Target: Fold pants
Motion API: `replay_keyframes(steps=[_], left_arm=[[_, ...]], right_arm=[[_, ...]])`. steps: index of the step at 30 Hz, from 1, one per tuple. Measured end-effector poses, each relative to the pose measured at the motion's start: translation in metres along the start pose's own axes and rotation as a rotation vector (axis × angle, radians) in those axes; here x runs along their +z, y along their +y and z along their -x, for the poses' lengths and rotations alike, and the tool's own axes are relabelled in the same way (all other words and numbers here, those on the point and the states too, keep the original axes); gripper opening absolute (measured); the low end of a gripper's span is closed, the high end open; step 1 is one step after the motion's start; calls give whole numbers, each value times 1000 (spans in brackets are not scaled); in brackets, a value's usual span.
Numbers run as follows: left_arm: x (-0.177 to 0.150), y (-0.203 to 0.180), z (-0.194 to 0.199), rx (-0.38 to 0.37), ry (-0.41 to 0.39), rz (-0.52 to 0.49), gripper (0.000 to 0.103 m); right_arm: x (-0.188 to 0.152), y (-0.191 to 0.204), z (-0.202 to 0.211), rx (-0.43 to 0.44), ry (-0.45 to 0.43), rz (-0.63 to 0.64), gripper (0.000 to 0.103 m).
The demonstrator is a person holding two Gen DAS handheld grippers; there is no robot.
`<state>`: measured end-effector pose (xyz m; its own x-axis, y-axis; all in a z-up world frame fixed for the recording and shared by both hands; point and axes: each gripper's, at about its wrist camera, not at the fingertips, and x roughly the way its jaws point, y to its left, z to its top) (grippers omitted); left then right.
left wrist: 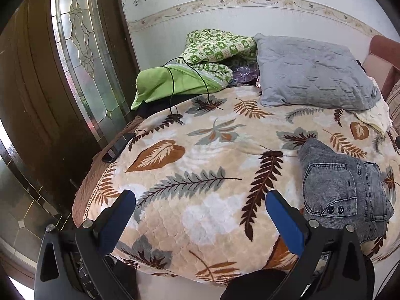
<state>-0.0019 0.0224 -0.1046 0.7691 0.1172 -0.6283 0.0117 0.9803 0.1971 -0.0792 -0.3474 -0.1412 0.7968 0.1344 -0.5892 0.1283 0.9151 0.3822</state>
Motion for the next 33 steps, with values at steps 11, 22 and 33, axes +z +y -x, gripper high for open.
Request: replay_keyframes(steps=[11, 22, 33], left_arm=[[2, -18, 4, 0, 5, -45, 103], [3, -44, 9, -1, 7, -105, 103], [4, -58, 11, -5, 11, -140, 103]], right_arm=[[-2, -27, 4, 8, -11, -84, 73], [-11, -59, 6, 10, -6, -158, 73], [-16, -86, 9, 14, -8, -238, 73]])
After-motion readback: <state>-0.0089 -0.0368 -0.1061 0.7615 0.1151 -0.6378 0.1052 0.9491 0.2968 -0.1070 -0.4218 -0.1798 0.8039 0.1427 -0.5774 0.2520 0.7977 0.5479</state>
